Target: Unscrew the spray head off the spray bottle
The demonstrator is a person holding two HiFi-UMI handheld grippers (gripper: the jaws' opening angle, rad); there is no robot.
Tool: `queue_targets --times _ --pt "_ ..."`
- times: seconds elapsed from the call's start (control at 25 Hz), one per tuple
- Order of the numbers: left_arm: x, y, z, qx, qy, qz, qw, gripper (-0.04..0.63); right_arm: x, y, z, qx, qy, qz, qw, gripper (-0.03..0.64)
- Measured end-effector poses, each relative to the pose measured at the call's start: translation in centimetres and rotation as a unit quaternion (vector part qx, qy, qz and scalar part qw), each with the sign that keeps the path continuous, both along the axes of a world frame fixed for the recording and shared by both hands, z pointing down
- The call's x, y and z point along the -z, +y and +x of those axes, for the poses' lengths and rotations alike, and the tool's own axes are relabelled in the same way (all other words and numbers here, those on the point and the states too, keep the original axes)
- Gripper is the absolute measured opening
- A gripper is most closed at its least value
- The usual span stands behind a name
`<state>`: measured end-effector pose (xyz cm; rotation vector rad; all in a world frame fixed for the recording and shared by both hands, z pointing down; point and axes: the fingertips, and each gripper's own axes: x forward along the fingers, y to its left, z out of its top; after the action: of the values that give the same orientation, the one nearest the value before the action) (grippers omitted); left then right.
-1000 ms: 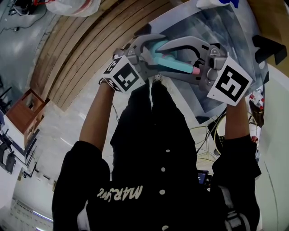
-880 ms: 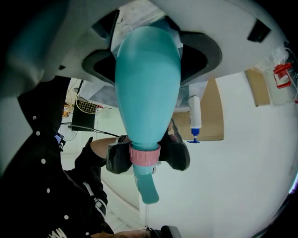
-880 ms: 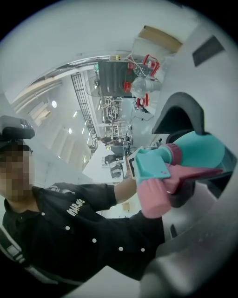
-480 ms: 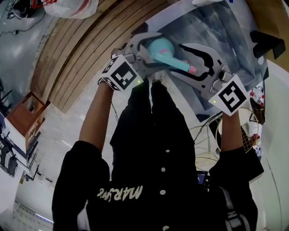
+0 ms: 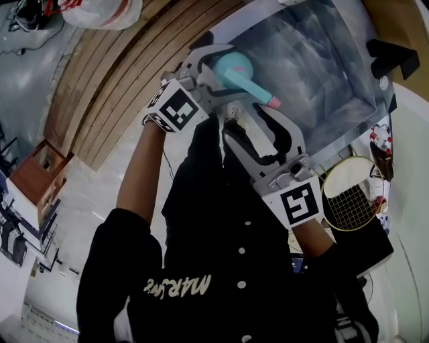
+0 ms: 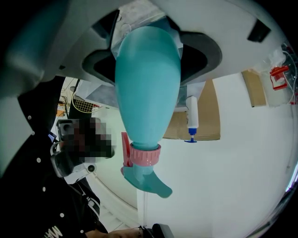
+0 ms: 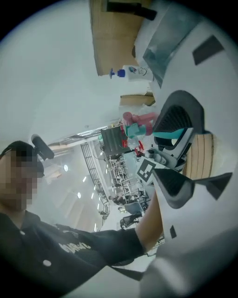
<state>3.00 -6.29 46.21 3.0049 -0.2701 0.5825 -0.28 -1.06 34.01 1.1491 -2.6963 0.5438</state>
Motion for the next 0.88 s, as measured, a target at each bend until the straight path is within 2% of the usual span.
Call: queue_targets --times 0.12,0.28,0.44,0.88 --pt "-0.1 0.1 0.2 0.003 -0.002 -0.001 1.0000 0.410 0.2 -0.6 -0.5 -0.032 0.000 -0.006 0.999 0.270" --pt "-0.1 0.0 0.1 0.004 -0.004 0.001 1.0000 0.410 0.8 -1.6 -1.2 -0.043 0.041 0.012 0.998 0.290" --pt "-0.1 0.1 0.1 0.005 -0.006 0.002 1.0000 0.410 0.1 -2.6 -0.7 -0.066 0.067 0.000 0.996 0.305" --pt "-0.1 0.2 0.2 0.004 -0.010 0.006 0.9999 0.410 0.0 -5.0 -1.7 -0.060 0.095 0.013 0.994 0.307"
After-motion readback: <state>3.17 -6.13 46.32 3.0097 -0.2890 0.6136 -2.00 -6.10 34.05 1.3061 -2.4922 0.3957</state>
